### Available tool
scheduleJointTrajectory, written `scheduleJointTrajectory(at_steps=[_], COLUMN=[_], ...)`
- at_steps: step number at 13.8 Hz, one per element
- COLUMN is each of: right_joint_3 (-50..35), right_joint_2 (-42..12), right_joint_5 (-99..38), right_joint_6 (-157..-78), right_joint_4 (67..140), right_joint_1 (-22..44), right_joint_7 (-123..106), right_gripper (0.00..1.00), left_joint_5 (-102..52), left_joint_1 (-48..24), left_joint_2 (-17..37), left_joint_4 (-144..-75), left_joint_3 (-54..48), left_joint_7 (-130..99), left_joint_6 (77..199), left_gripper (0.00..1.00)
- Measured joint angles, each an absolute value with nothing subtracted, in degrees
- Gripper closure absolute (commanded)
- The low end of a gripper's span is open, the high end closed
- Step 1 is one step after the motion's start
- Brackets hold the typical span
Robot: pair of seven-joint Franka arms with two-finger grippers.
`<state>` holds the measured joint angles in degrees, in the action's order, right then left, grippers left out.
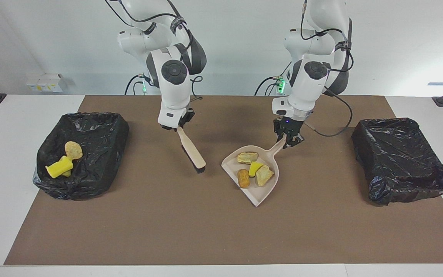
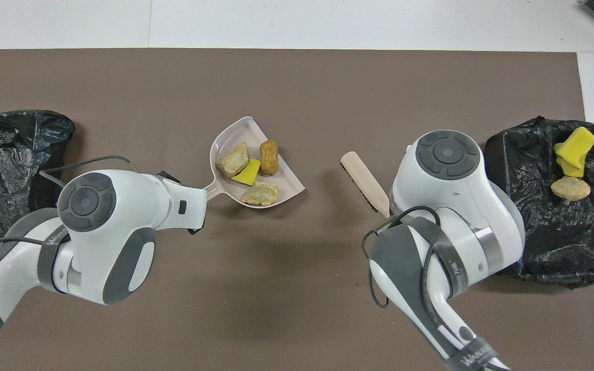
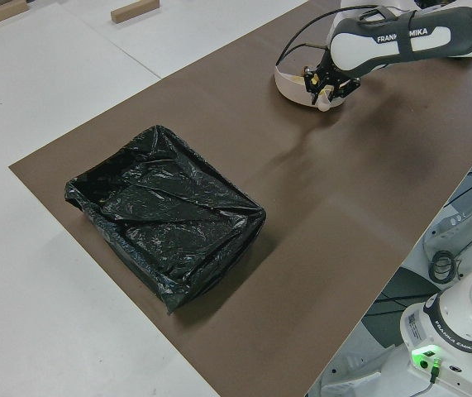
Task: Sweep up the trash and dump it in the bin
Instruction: 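Carry the dustpan to the black bag while the right gripper sets the brush down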
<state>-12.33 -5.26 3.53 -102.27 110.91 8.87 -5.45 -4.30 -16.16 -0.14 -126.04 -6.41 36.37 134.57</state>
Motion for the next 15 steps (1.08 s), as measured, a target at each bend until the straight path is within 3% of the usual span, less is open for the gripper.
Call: scheduleJointTrajectory(at_steps=[4, 15], right_joint_3=[-12.7, -13.2], right_joint_2=[-2.7, -1.8], right_joint_5=[3.1, -2.7], right_joint_6=[-104.7, -115.1], right_joint_4=[114.7, 121.8], right_joint_1=[10.9, 32.3], right_joint_7=[5.0, 36.6], right_gripper=[1.0, 1.0], left_joint_5=[-4.3, -5.6], left_joint_1=[-14.5, -7.7], left_joint_2=[-1.6, -6.6], left_joint_4=[-126.0, -124.4], left_joint_3=[-6.4, -6.0], left_joint_7=[36.4, 37.8], left_joint_6=[134.6, 134.6], left_gripper=[1.0, 1.0])
